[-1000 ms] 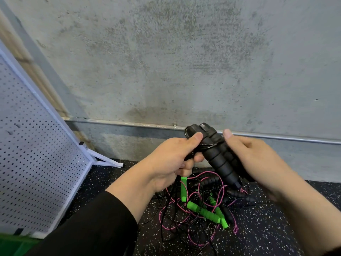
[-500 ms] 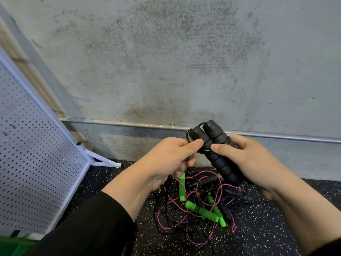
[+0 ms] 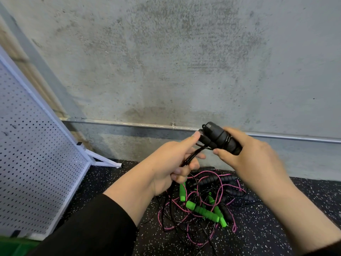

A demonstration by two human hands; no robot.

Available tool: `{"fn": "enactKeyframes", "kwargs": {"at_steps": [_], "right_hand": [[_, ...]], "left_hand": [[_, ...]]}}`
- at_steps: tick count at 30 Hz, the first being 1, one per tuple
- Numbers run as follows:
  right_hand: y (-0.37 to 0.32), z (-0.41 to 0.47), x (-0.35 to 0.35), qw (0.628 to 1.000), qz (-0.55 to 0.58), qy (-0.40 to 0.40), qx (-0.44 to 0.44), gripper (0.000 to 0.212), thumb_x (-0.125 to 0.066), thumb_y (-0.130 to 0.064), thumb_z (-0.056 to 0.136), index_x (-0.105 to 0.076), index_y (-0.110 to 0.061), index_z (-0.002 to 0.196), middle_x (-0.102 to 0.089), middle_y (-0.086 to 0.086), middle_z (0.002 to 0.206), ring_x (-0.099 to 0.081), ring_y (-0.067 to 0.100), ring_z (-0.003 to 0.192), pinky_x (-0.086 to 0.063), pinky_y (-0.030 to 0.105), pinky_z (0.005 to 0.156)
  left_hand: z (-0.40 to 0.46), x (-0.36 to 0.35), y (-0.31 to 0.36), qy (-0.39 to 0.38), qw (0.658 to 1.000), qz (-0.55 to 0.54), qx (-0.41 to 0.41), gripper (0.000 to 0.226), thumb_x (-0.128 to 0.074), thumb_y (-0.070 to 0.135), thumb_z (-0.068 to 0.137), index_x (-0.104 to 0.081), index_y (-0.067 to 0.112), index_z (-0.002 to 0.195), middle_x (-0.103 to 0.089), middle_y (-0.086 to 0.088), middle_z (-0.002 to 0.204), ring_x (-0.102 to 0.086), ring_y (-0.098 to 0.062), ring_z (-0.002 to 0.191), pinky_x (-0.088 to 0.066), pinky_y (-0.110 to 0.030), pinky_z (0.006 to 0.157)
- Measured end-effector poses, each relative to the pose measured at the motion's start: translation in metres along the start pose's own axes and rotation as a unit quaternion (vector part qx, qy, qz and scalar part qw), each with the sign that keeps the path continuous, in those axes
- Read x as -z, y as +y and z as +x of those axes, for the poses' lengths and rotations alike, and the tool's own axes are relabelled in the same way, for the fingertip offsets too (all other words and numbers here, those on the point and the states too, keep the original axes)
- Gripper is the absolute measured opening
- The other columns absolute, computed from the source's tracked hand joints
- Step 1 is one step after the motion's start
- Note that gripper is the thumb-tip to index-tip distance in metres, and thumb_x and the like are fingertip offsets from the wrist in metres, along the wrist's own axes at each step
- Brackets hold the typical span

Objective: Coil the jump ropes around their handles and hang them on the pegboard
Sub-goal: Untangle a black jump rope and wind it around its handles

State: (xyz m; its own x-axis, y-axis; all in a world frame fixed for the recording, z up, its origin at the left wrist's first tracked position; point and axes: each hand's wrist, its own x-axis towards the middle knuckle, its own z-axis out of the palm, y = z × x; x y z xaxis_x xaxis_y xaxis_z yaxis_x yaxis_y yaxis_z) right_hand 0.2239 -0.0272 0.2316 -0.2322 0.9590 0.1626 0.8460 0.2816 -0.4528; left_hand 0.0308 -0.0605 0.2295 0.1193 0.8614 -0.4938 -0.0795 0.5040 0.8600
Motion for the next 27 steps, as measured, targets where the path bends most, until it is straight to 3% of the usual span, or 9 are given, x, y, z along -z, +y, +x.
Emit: {"fn": "enactKeyframes", "kwargs": {"at_steps": [3, 7, 12, 15, 17, 19, 21, 23, 27], "right_hand": [[-0.004, -0.002, -0.008, 0.996, -0.056, -0.022, 0.059, 0.060, -0.071, -0.053, 0.085, -0.043, -0.053, 0.138, -0.067, -0.008, 0.102, -0.065, 0.026, 0.097, -0.053, 0.041, 0.076], [-0.008, -0.005, -0.019, 0.982, -0.138, -0.049, 0.119, 0.075, -0.069, -0.045, 0.087, -0.025, -0.056, 0.146, -0.050, -0.010, 0.103, -0.053, 0.021, 0.098, -0.047, 0.041, 0.078], [-0.010, -0.006, -0.027, 0.977, -0.110, -0.073, 0.166, 0.092, -0.072, -0.043, 0.087, -0.008, -0.056, 0.152, -0.041, -0.007, 0.112, -0.040, 0.017, 0.097, -0.047, 0.040, 0.086], [-0.008, 0.000, -0.019, 0.985, 0.034, -0.100, 0.135, 0.079, -0.067, -0.062, 0.083, -0.029, -0.051, 0.152, -0.045, -0.013, 0.117, -0.047, 0.010, 0.110, -0.042, 0.024, 0.099], [-0.005, 0.004, -0.009, 0.977, 0.192, -0.083, 0.035, 0.069, -0.056, -0.070, 0.078, -0.054, -0.040, 0.141, -0.060, -0.016, 0.119, -0.057, 0.005, 0.114, -0.039, 0.010, 0.094], [-0.002, 0.008, -0.001, 0.922, 0.360, -0.106, -0.092, 0.068, -0.044, -0.072, 0.085, -0.070, -0.021, 0.121, -0.075, 0.003, 0.110, -0.069, 0.026, 0.110, -0.051, 0.023, 0.088], [-0.003, 0.006, 0.007, 0.788, 0.542, -0.211, -0.204, 0.071, -0.040, -0.066, 0.090, -0.073, -0.010, 0.116, -0.073, 0.028, 0.104, -0.073, 0.045, 0.092, -0.063, 0.042, 0.073], [-0.005, 0.003, 0.014, 0.686, 0.616, -0.300, -0.244, 0.068, -0.040, -0.060, 0.093, -0.076, -0.006, 0.113, -0.068, 0.037, 0.108, -0.074, 0.042, 0.077, -0.065, 0.044, 0.066], [-0.003, 0.003, 0.015, 0.602, 0.673, -0.362, -0.230, 0.056, -0.045, -0.051, 0.095, -0.074, -0.010, 0.119, -0.067, 0.026, 0.098, -0.065, 0.028, 0.061, -0.060, 0.035, 0.054]], "left_hand": [[0.003, 0.001, -0.002, -0.001, 1.000, -0.018, 0.005, 0.079, -0.047, 0.070, 0.094, -0.064, -0.002, 0.121, -0.046, 0.004, 0.061, -0.019, -0.005, 0.041, -0.014, -0.018, 0.039], [0.005, -0.002, -0.007, 0.026, 0.999, -0.011, 0.014, 0.066, -0.052, 0.073, 0.090, -0.061, 0.009, 0.102, -0.047, 0.003, 0.060, -0.021, -0.005, 0.039, -0.015, -0.019, 0.038], [0.008, -0.001, -0.009, 0.089, 0.995, -0.049, -0.003, 0.045, -0.059, 0.062, 0.093, -0.054, 0.020, 0.081, -0.045, 0.003, 0.056, -0.022, -0.007, 0.038, -0.016, -0.017, 0.038], [0.008, 0.001, -0.006, 0.089, 0.995, -0.040, -0.036, 0.039, -0.058, 0.056, 0.097, -0.055, 0.020, 0.080, -0.045, 0.003, 0.056, -0.022, -0.007, 0.041, -0.016, -0.018, 0.039], [0.006, 0.001, -0.002, 0.073, 0.994, -0.048, -0.064, 0.039, -0.055, 0.053, 0.100, -0.054, 0.021, 0.077, -0.044, 0.002, 0.059, -0.021, -0.008, 0.043, -0.015, -0.019, 0.040], [0.004, 0.001, 0.001, 0.052, 0.993, -0.058, -0.088, 0.039, -0.052, 0.051, 0.102, -0.053, 0.022, 0.076, -0.043, 0.002, 0.061, -0.020, -0.008, 0.045, -0.015, -0.021, 0.042], [0.002, 0.003, 0.003, 0.037, 0.992, -0.058, -0.108, 0.039, -0.050, 0.051, 0.102, -0.052, 0.021, 0.078, -0.042, 0.001, 0.063, -0.021, -0.008, 0.046, -0.016, -0.021, 0.043], [0.001, 0.003, 0.003, 0.026, 0.990, -0.058, -0.123, 0.039, -0.049, 0.051, 0.103, -0.051, 0.021, 0.078, -0.041, 0.002, 0.063, -0.022, -0.008, 0.045, -0.016, -0.022, 0.044], [-0.001, 0.003, 0.004, 0.018, 0.987, -0.065, -0.143, 0.038, -0.048, 0.049, 0.103, -0.049, 0.021, 0.077, -0.042, 0.002, 0.062, -0.023, -0.007, 0.046, -0.012, -0.025, 0.049]]}}
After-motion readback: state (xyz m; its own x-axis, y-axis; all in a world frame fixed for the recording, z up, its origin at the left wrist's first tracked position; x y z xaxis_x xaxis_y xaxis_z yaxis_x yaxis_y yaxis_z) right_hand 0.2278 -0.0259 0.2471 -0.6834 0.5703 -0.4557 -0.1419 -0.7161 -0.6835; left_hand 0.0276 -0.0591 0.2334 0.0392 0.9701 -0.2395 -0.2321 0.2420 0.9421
